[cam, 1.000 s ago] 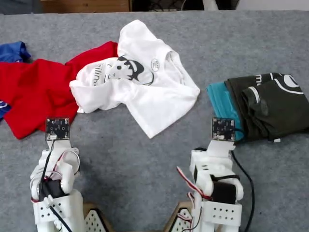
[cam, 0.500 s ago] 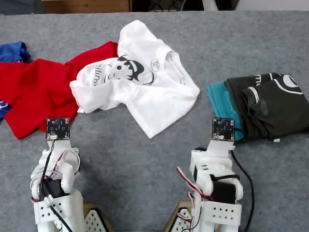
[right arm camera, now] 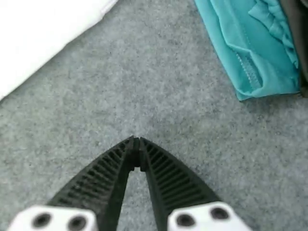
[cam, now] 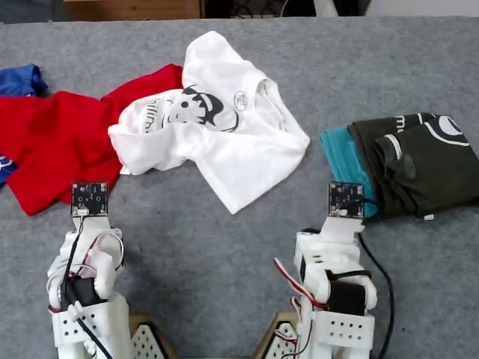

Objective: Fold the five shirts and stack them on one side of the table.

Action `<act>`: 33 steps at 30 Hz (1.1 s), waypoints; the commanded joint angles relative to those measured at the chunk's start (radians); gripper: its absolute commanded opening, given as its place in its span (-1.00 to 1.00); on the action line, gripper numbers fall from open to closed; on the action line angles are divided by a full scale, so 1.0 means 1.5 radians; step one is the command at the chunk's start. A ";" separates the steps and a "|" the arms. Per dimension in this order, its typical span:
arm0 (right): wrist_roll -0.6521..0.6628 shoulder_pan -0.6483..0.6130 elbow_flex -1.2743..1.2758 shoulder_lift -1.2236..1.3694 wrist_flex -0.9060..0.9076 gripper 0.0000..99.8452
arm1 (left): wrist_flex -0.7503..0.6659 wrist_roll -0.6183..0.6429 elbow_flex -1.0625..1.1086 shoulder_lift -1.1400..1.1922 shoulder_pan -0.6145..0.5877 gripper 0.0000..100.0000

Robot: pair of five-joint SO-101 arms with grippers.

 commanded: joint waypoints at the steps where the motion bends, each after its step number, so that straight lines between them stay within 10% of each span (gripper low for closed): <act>1: 0.007 0.006 -0.006 -0.041 0.002 -0.97 | -0.018 -0.003 -0.020 -0.001 -0.037 -0.94; 10: 0.007 0.006 -0.006 -0.041 0.002 -0.97 | -0.137 -0.041 -0.060 -0.001 -0.100 -0.93; 21: 0.007 0.006 -0.006 -0.041 0.002 -0.97 | -0.103 0.205 -0.267 0.056 0.024 -0.77; 33: 0.003 -0.126 -0.006 -0.044 0.002 -0.97 | -0.273 0.228 -0.529 0.633 0.061 -0.77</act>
